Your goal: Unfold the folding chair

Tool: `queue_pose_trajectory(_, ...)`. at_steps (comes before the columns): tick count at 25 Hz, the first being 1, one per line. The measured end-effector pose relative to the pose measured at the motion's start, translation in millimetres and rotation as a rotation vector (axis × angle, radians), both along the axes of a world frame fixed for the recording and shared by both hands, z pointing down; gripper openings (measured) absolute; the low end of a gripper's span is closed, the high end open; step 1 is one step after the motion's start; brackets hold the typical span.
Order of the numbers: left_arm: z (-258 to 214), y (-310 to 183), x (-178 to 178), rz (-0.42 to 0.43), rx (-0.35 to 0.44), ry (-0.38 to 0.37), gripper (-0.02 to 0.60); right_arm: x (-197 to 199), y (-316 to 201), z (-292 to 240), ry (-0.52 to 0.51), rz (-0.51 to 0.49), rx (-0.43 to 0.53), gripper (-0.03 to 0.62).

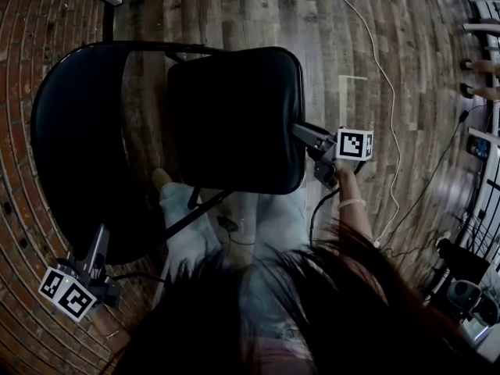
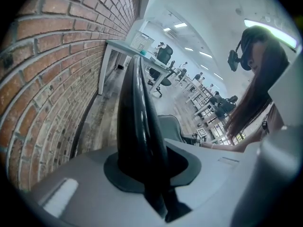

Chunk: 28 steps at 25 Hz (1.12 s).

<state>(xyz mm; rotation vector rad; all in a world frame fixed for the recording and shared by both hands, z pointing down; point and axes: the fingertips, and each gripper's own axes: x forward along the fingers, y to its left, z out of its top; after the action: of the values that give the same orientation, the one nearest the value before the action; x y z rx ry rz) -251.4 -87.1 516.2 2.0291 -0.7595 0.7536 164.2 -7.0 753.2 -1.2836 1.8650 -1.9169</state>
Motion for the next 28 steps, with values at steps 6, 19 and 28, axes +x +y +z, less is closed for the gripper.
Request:
queue_pose_trajectory(6, 3.1, 1.3, 2.4, 0.007, -0.001, 0.007, 0.078, 5.0, 2.6, 3.3, -0.008, 0.009, 0.009, 0.233)
queue_pose_trajectory(19, 9.7, 5.3, 12.6, 0.038, -0.004, 0.018, 0.084, 21.6, 10.0, 17.8, -0.004, 0.039, 0.006, 0.238)
queue_pose_trajectory(28, 17.5, 9.9, 17.3, 0.03, -0.023, 0.012, 0.081, 34.6, 20.2, 30.4, -0.002, 0.064, -0.036, 0.242)
